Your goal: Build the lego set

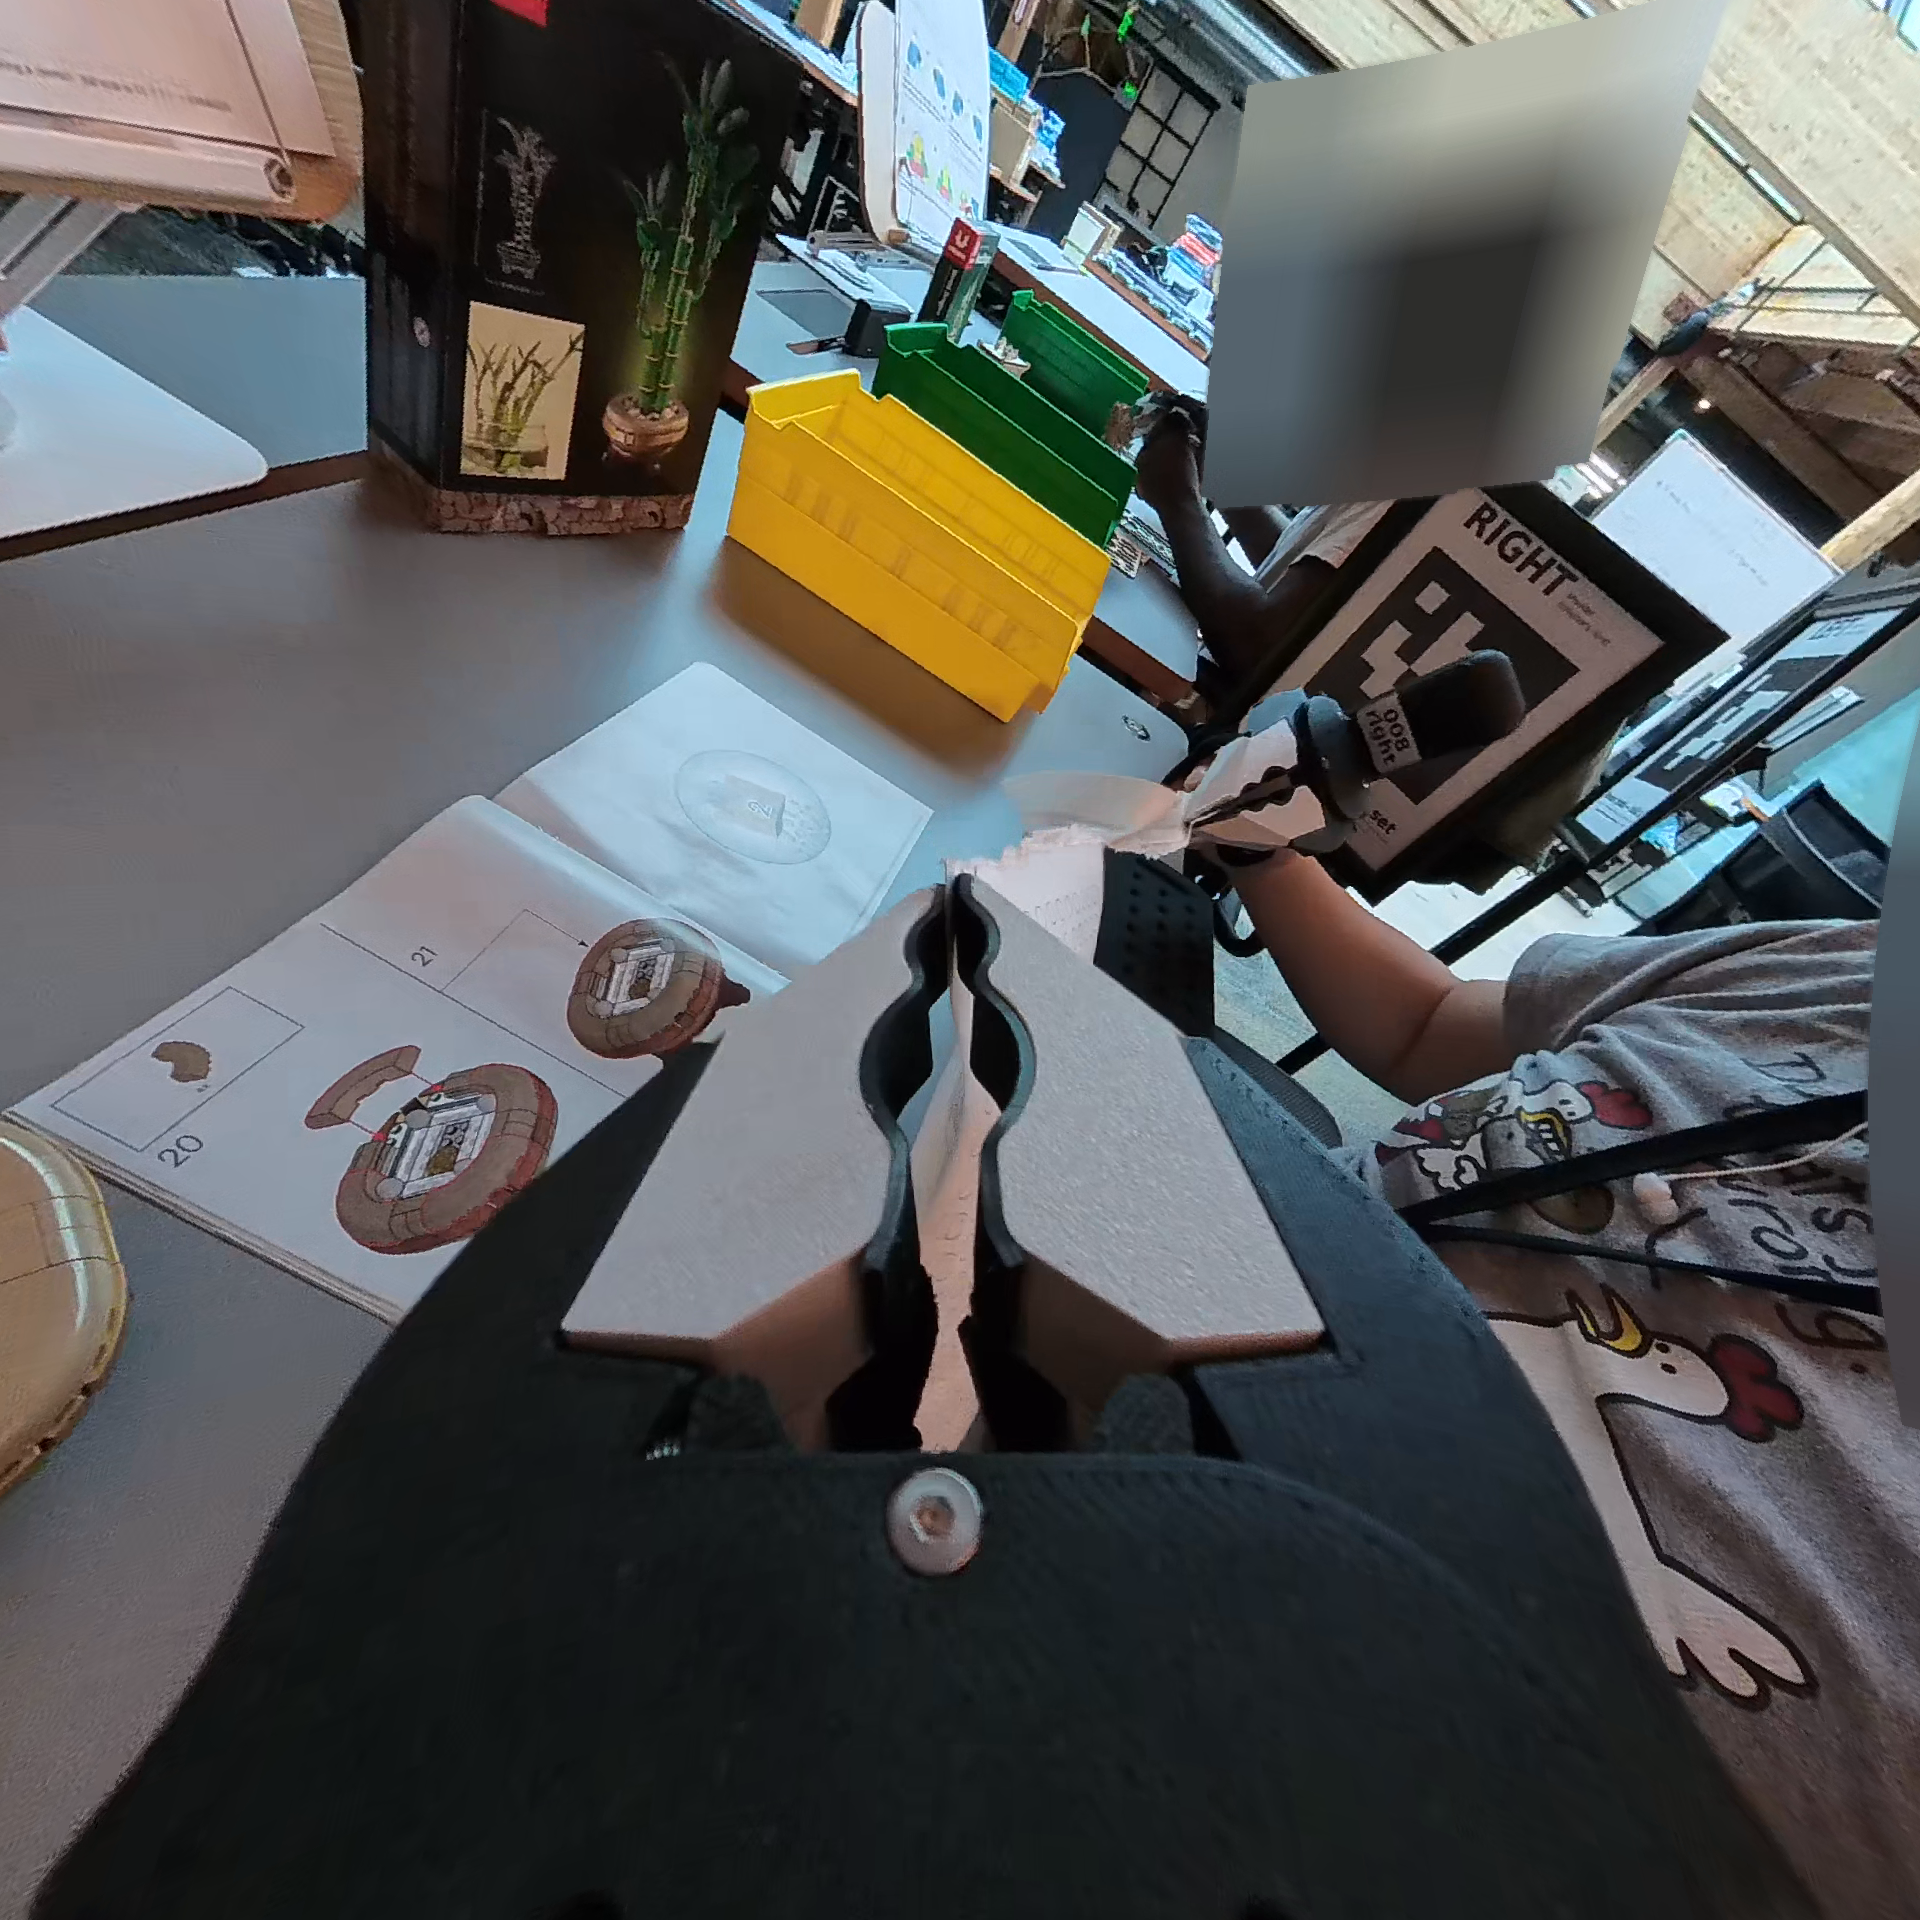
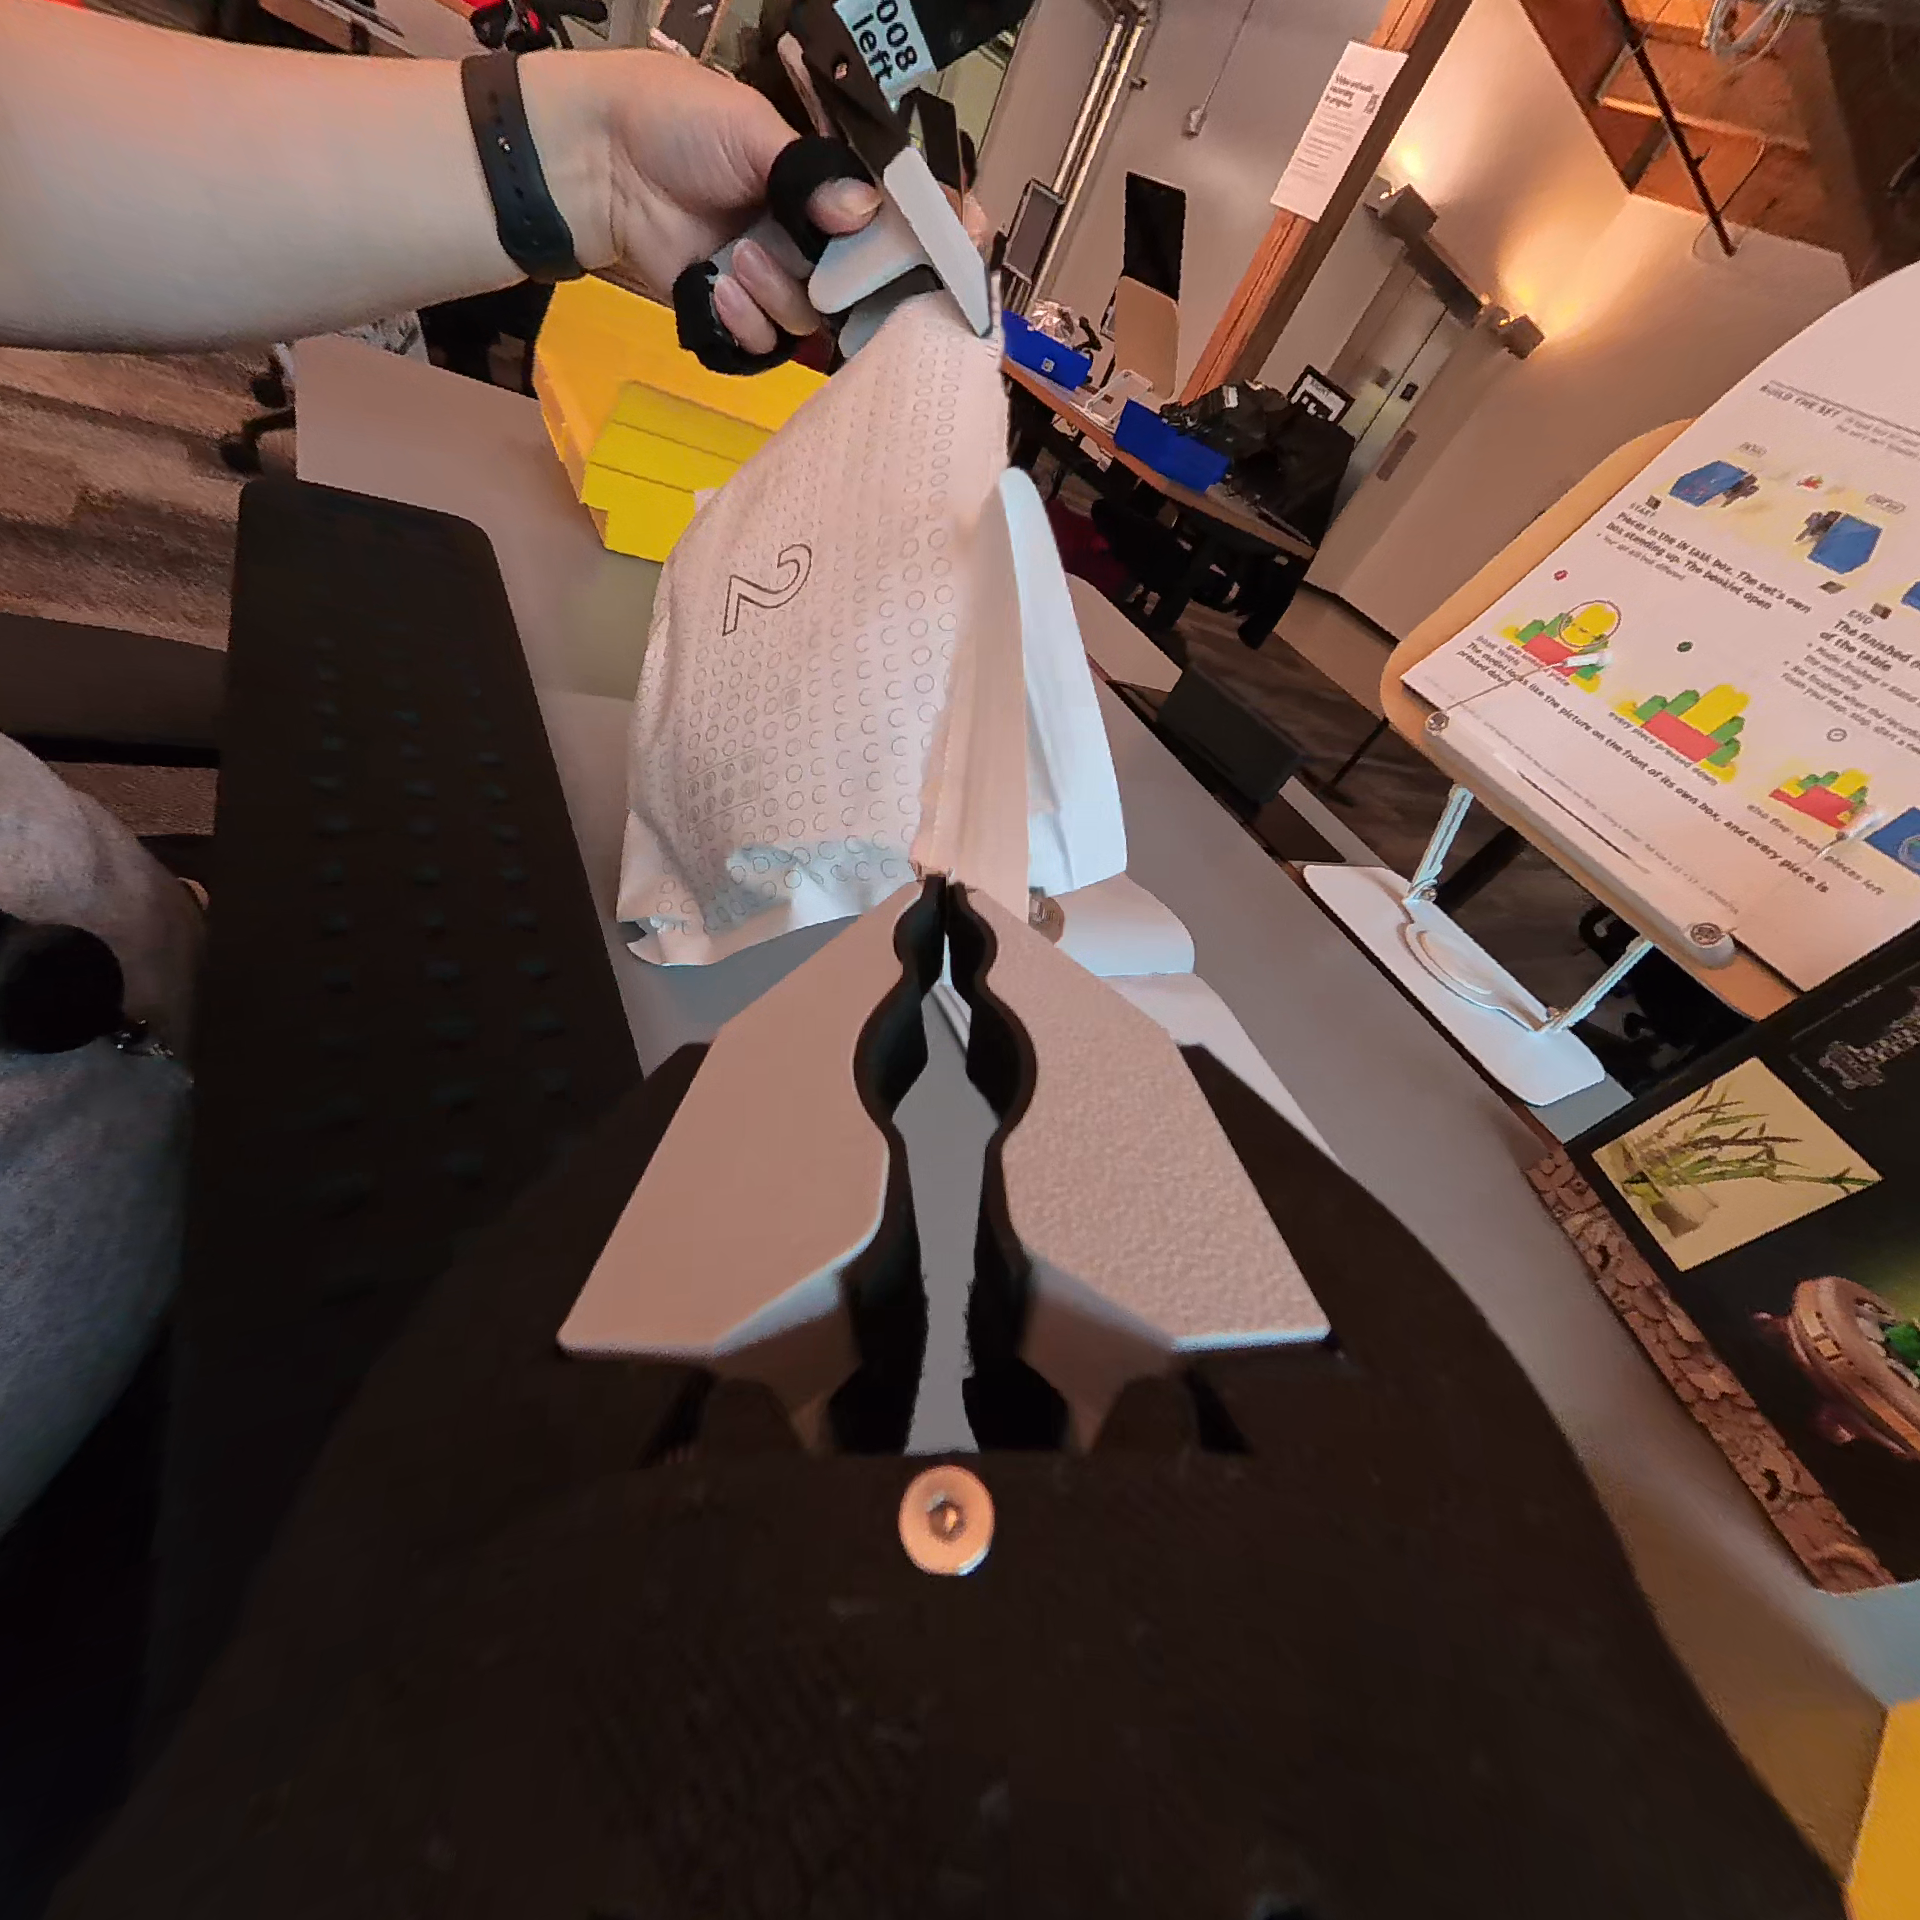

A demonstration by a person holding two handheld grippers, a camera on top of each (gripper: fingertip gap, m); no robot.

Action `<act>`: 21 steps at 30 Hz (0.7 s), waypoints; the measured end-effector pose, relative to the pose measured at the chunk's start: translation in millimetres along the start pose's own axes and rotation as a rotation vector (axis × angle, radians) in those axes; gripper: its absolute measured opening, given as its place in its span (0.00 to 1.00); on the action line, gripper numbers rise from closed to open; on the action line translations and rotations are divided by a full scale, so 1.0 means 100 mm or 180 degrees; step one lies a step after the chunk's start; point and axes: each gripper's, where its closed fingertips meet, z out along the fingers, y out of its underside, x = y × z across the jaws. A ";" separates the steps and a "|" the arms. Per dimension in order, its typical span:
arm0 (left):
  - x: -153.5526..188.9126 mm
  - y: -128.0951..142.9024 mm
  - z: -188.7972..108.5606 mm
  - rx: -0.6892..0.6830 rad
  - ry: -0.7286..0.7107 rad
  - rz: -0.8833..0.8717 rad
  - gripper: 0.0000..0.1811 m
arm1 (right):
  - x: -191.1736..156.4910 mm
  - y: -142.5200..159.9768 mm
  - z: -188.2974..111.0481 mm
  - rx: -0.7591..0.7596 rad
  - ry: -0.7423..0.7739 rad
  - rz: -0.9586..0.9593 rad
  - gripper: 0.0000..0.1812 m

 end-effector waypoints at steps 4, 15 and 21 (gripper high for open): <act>0.02 0.03 0.01 -0.0044 0.0022 0.0023 0.00 | 0.03 -0.01 -0.04 0.0043 -0.0013 0.0081 0.00; 0.31 -0.36 -0.17 0.0375 0.0089 0.0755 0.18 | -0.03 -0.45 0.00 0.0225 -0.0252 0.0098 0.00; 0.64 -0.15 0.59 -0.0730 -0.0019 0.1927 0.26 | -0.22 -0.77 0.15 0.0102 -0.0497 -0.0413 0.00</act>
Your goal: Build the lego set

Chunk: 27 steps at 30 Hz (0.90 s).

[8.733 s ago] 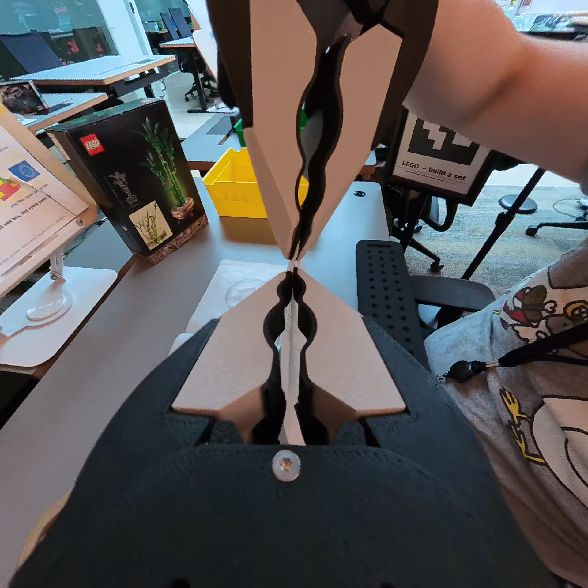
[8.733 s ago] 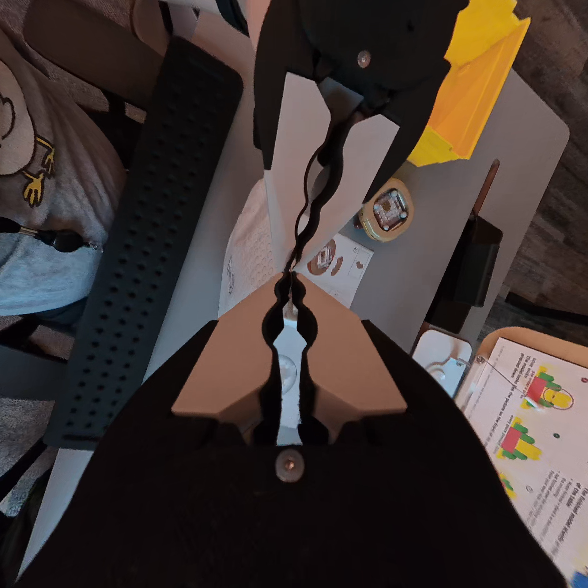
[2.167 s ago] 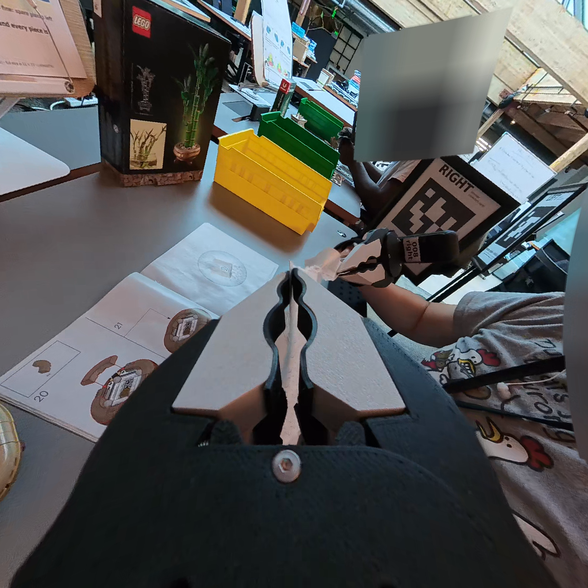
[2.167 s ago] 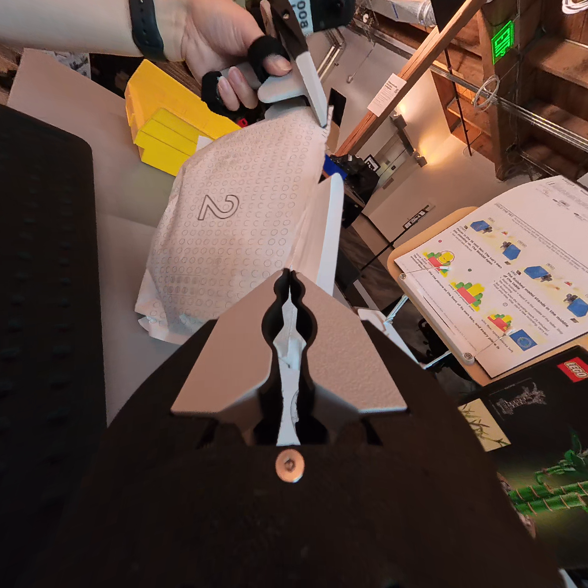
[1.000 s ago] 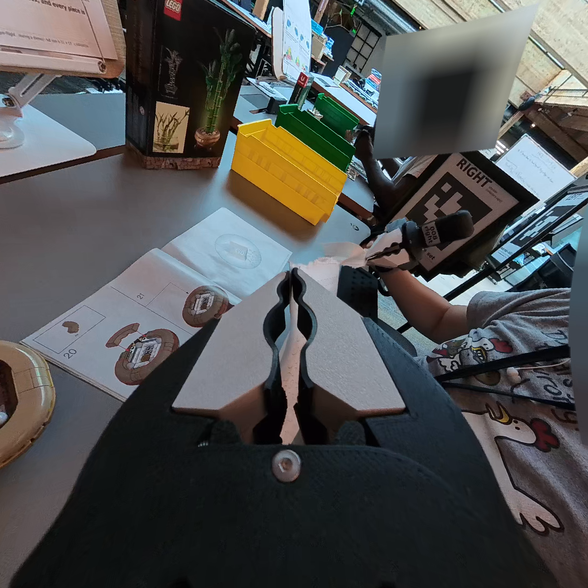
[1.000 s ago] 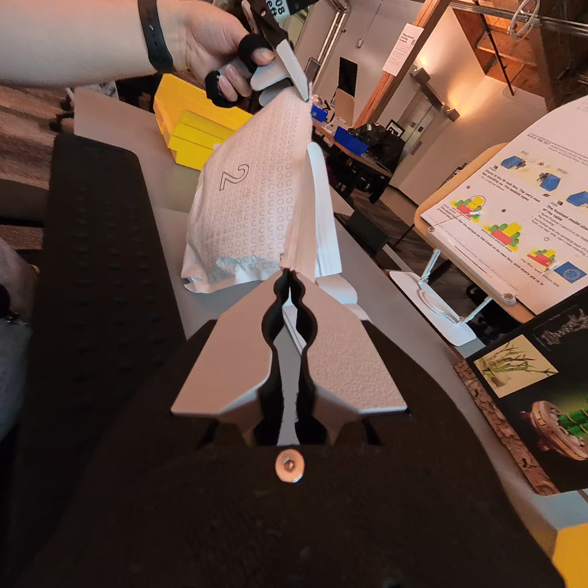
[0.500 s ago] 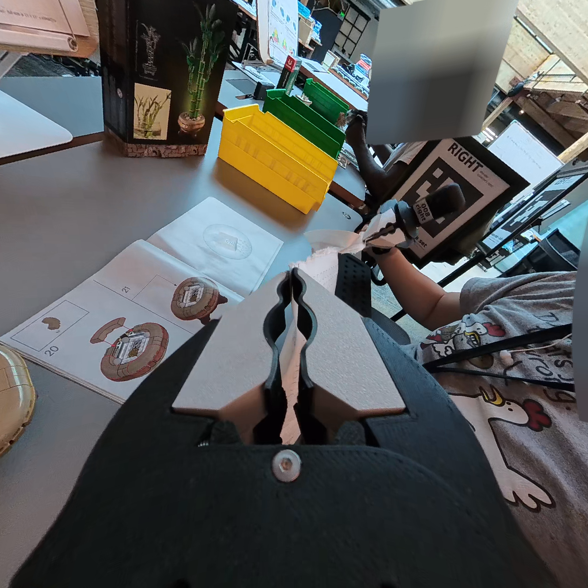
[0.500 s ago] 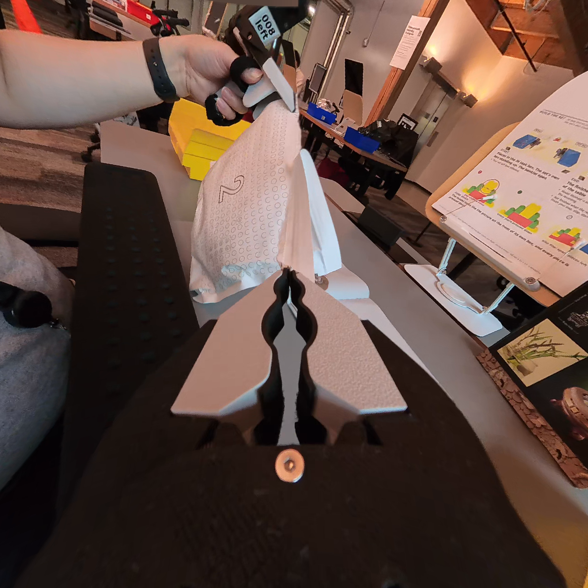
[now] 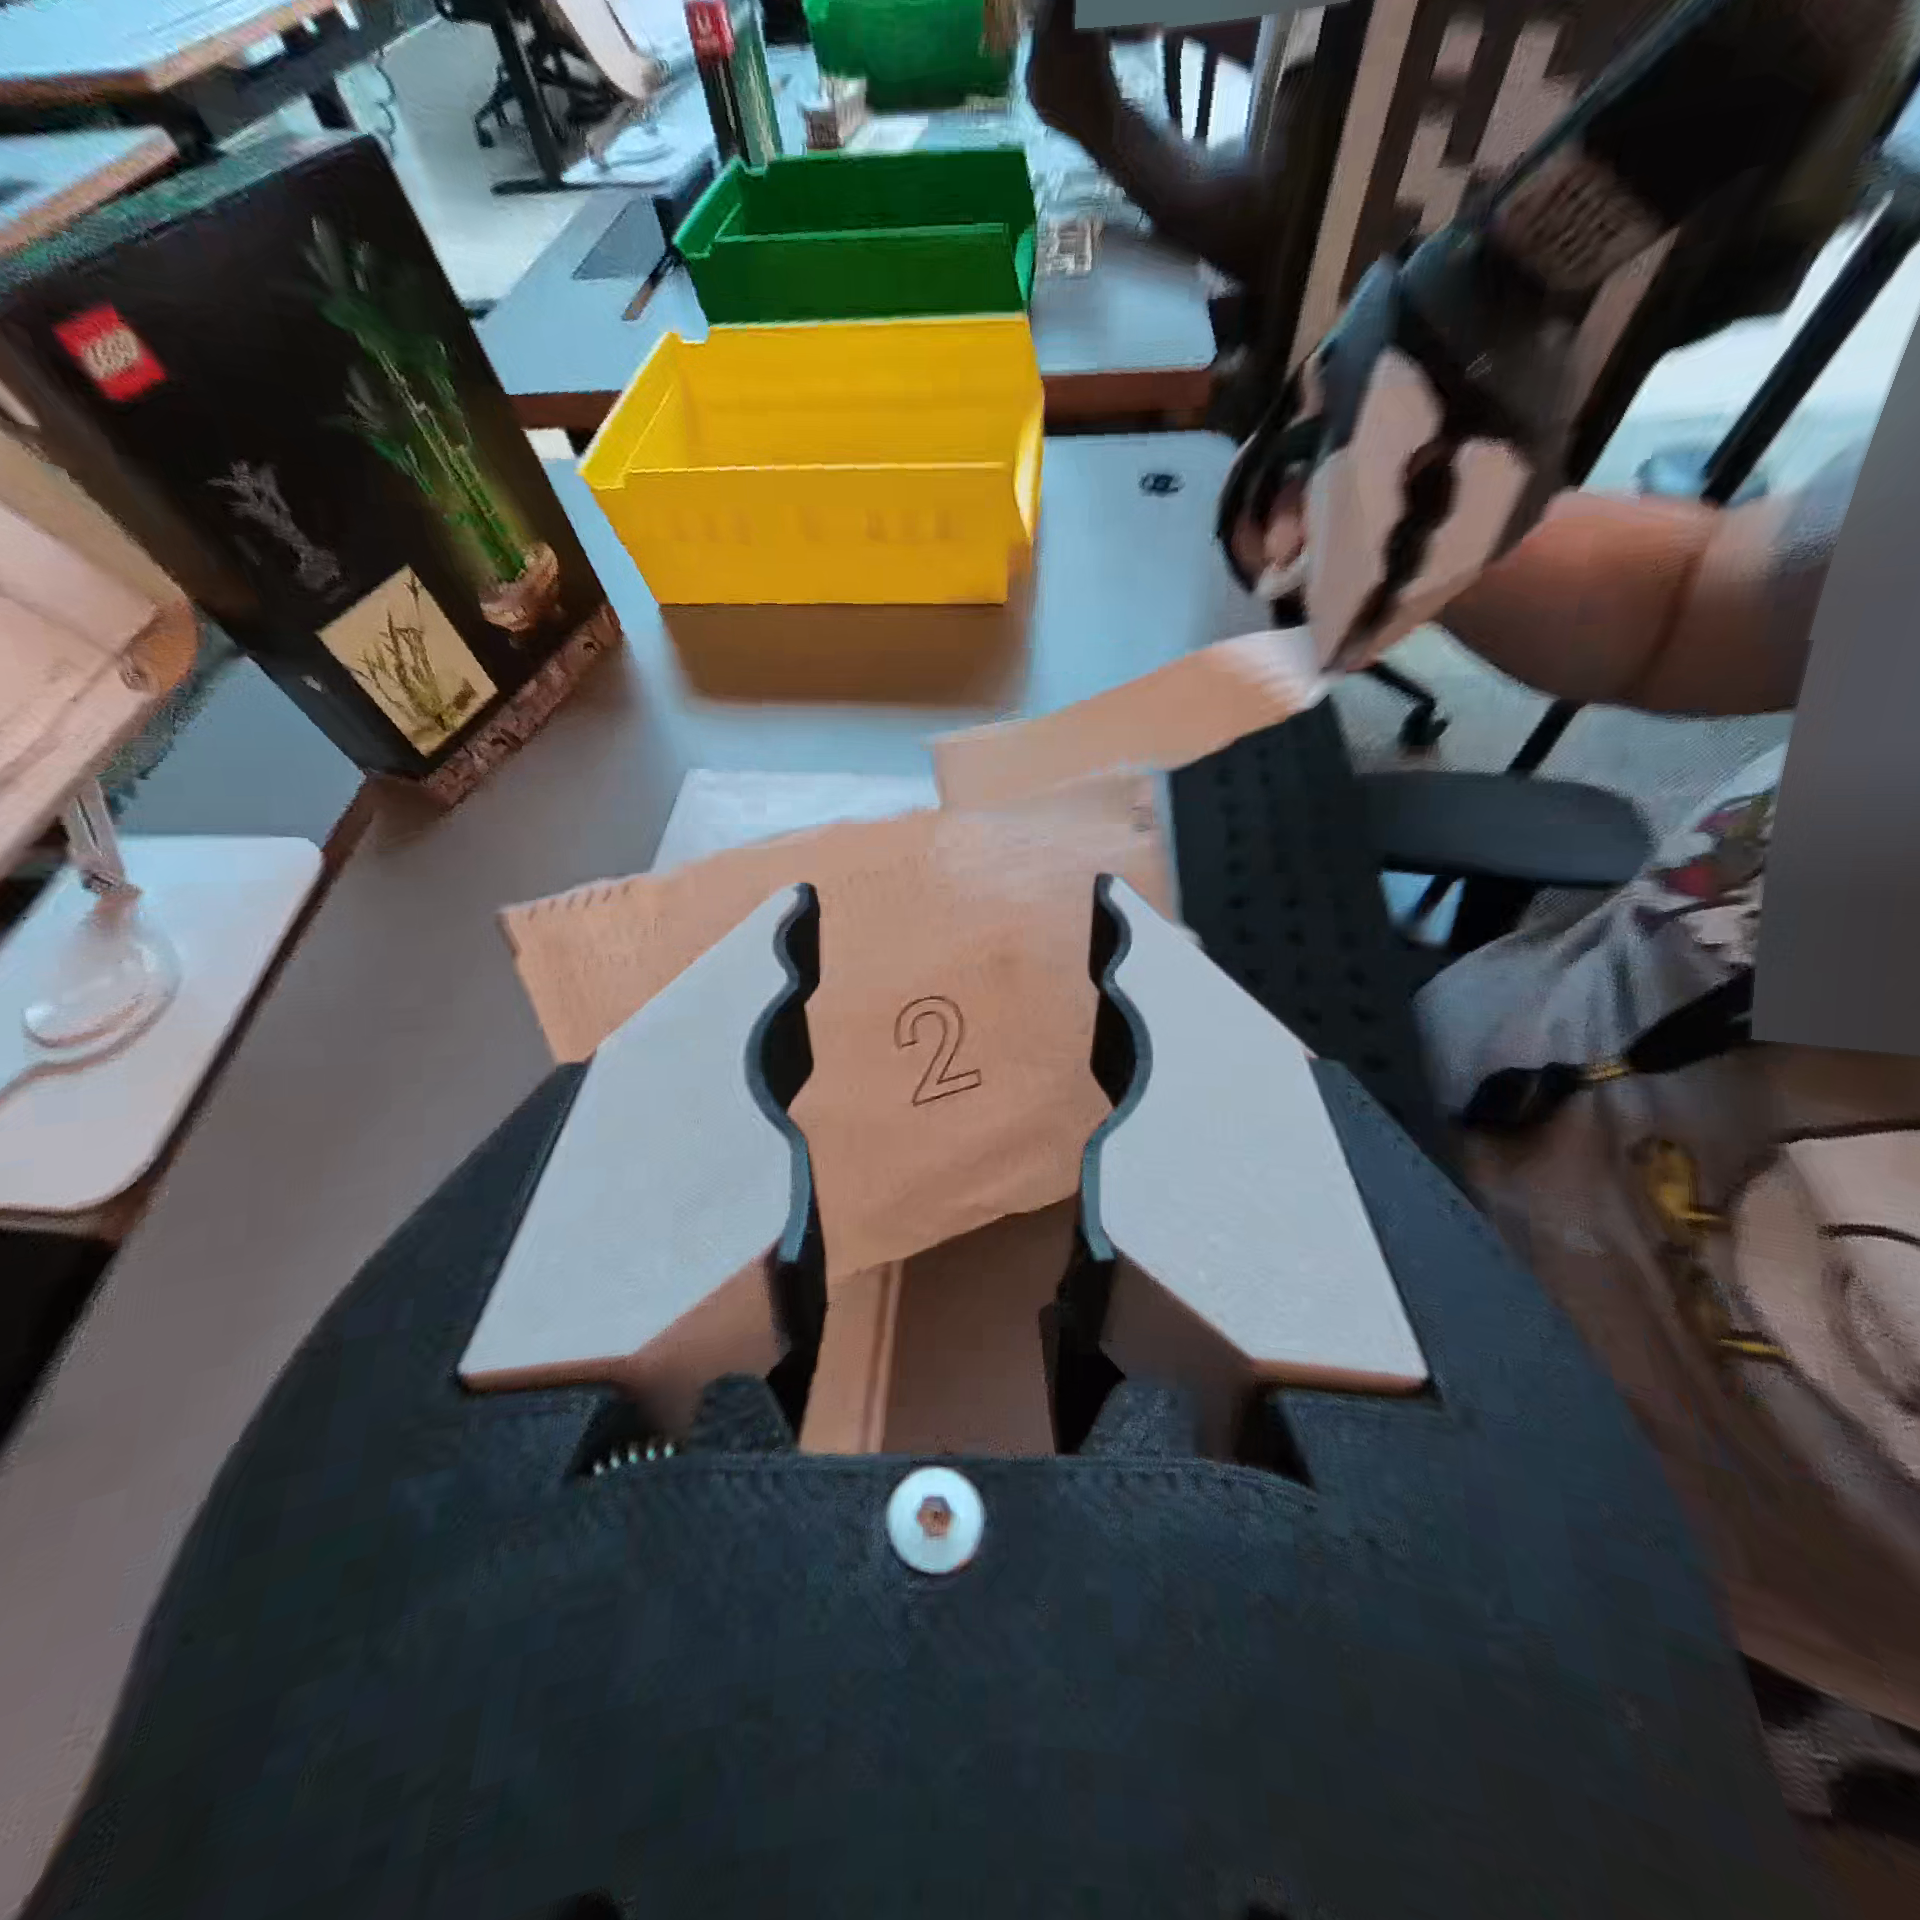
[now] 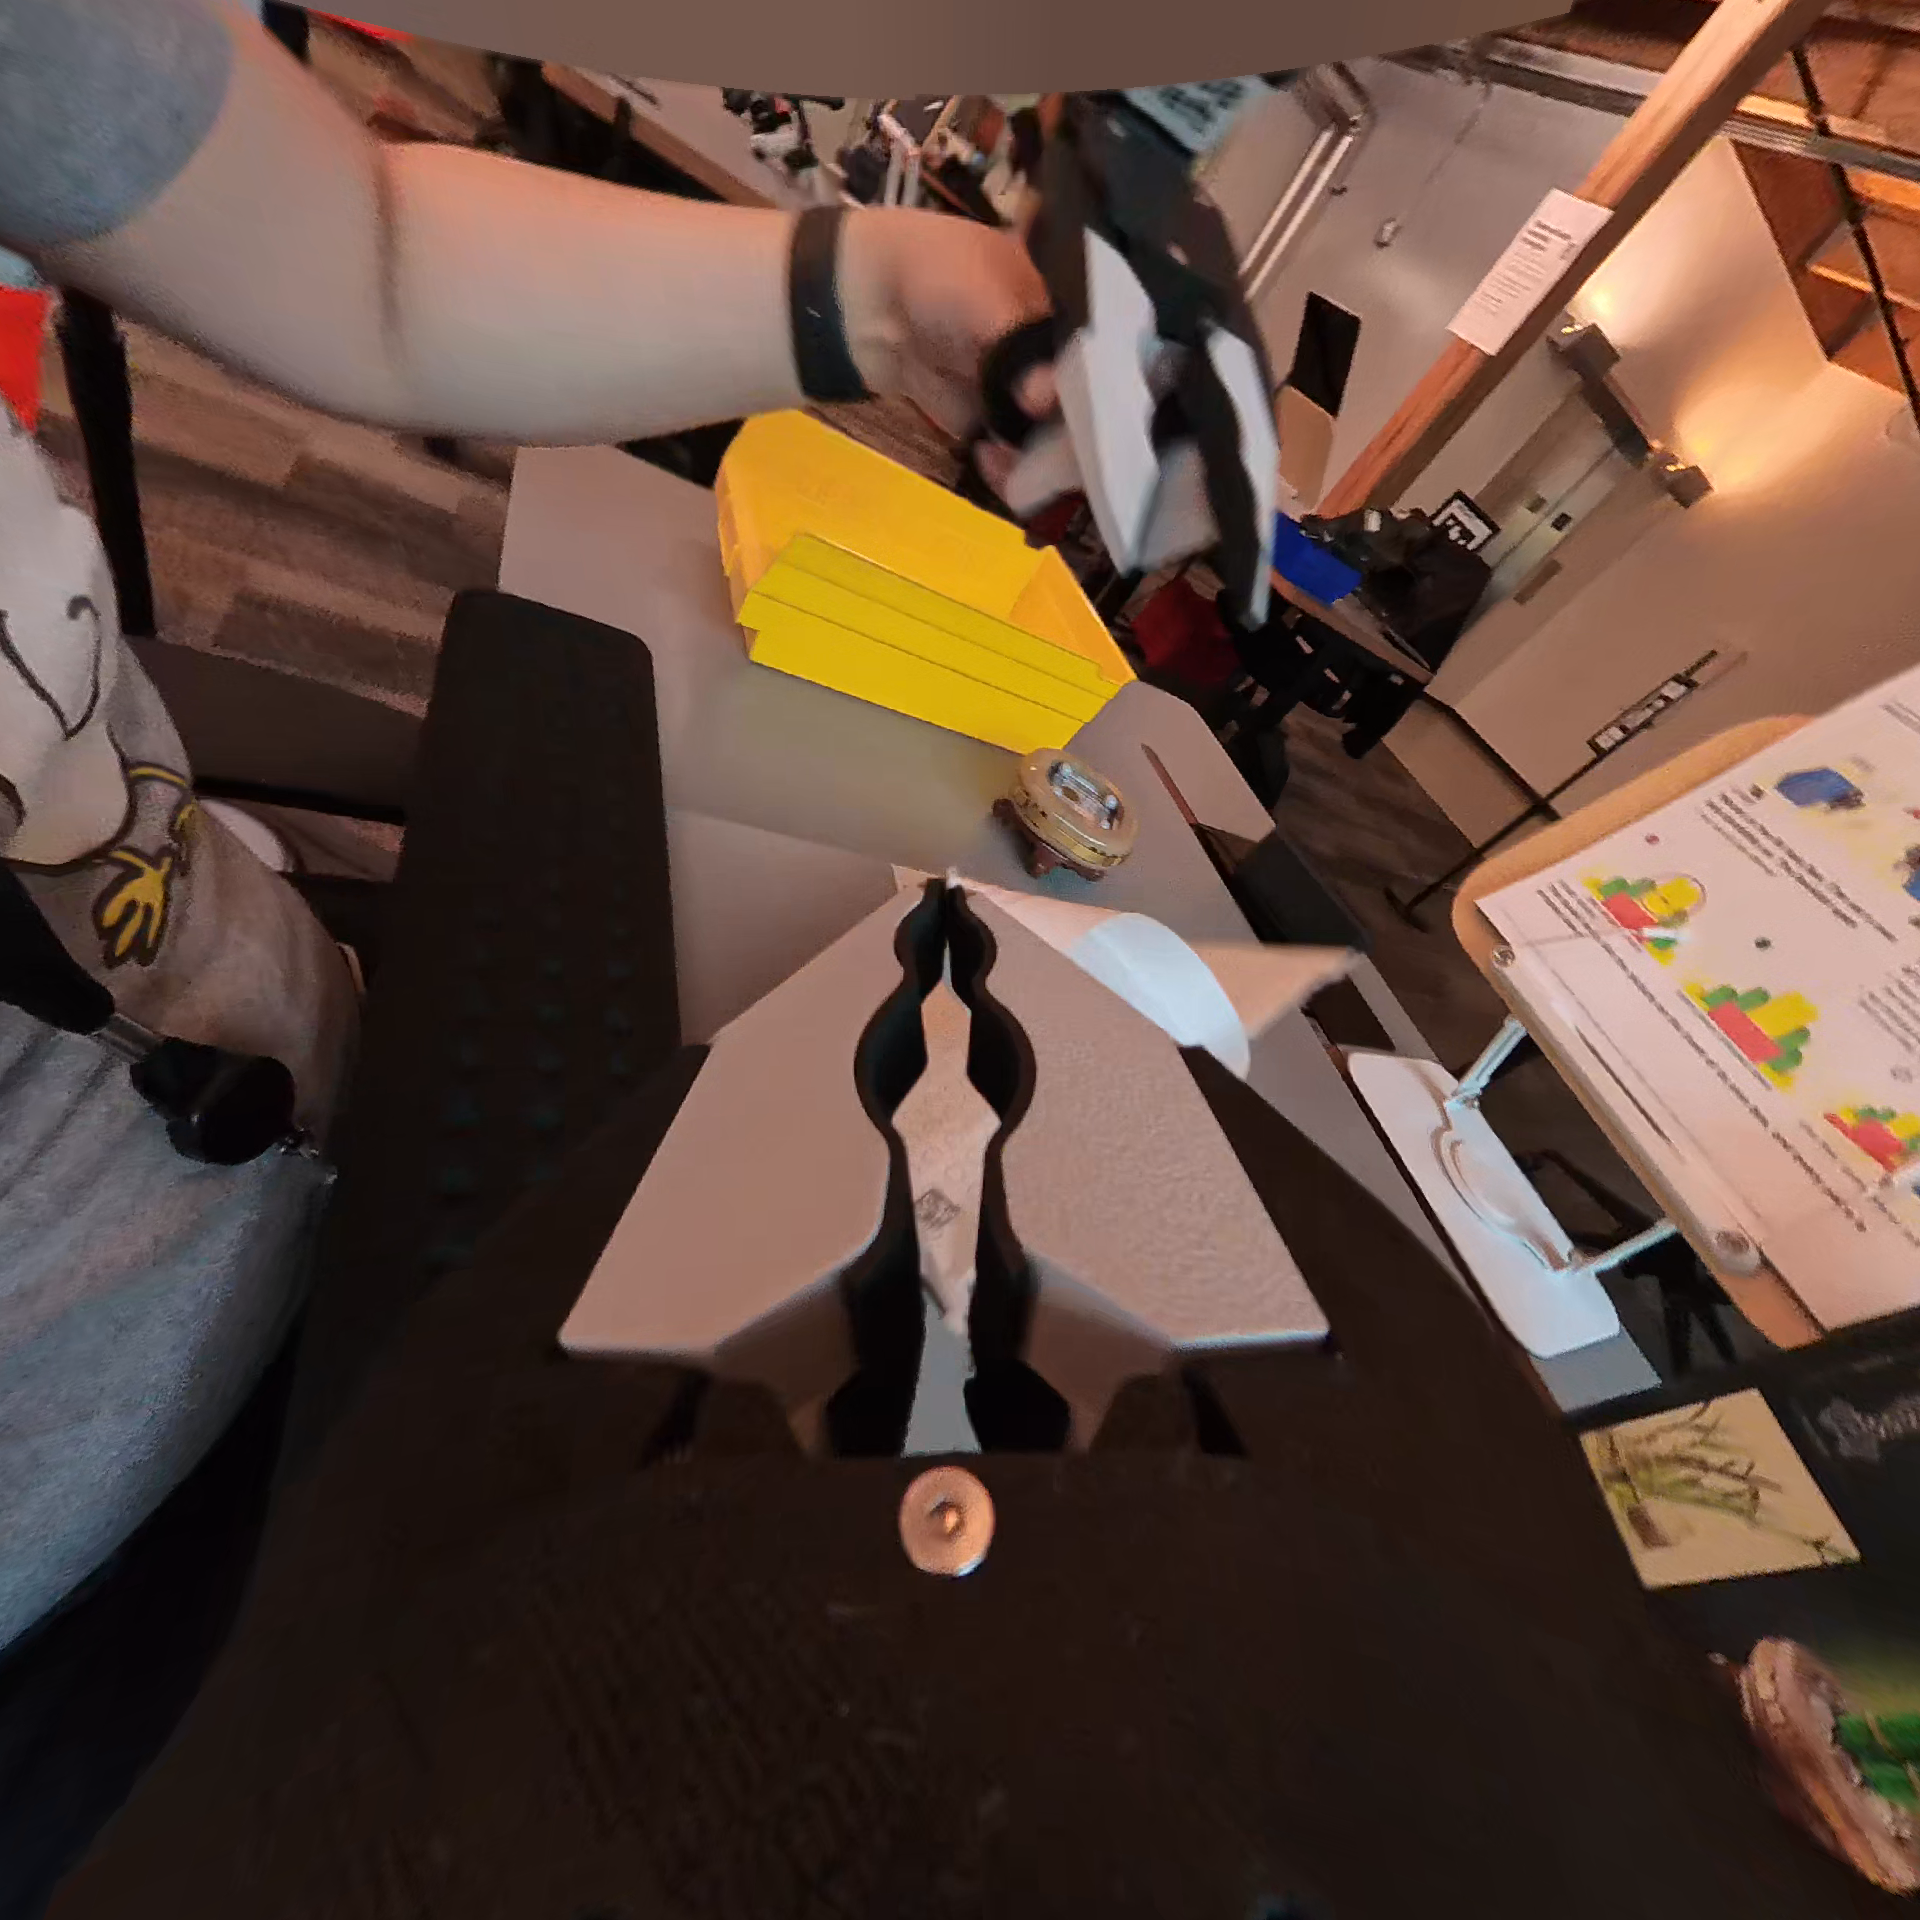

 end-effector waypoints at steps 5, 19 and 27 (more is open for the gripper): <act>0.13 0.03 0.56 -0.0245 0.0646 0.0062 0.27 | -0.05 -0.12 0.03 -0.0216 -0.0065 -0.0243 0.00; 0.79 0.69 1.43 -0.0693 0.1215 -0.0093 0.25 | 0.43 0.54 -0.43 -0.1343 0.0306 0.0427 0.00; 0.51 0.74 1.59 -0.0695 0.0847 0.0105 0.30 | 0.73 0.49 -0.39 -0.1482 0.0319 0.0260 0.00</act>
